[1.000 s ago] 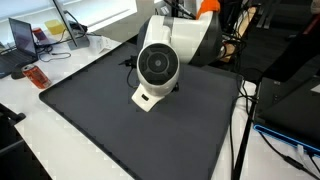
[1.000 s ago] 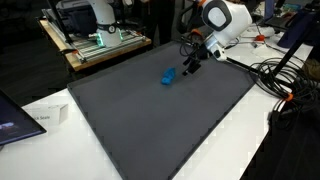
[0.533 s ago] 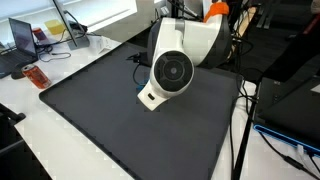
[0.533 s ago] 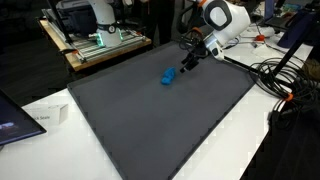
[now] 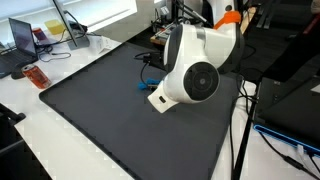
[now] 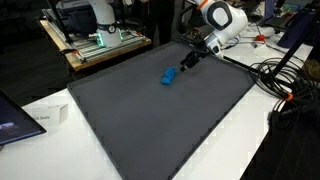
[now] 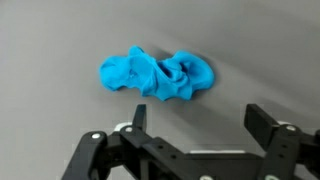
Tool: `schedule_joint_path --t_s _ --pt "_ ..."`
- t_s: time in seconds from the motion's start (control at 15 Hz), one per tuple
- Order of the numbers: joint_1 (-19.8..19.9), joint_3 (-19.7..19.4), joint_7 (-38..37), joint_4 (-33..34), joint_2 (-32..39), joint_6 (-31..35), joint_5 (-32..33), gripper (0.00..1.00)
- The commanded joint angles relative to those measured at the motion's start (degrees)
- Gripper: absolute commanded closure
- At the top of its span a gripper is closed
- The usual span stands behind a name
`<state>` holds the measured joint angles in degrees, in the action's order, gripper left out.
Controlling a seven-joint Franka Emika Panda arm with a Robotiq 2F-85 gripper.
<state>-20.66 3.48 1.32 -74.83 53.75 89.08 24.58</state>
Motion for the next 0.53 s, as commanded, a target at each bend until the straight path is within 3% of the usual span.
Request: schedule_joint_path --t_s 0.0,0.2,0.27,0.47 --pt "-2.8 -0.7 -2.7 -2.0 -1.5 1.1 3.9 0.00" --pt "-4.8 -0.5 -3.7 -3.3 -2.1 1.9 6.8 0.00" --pt "-3.4 0.1 -2.4 0.3 0.1 0.0 4.4 0.00" --pt "-4.6 0.1 -3.0 0.2 0.1 0.1 5.6 0.00"
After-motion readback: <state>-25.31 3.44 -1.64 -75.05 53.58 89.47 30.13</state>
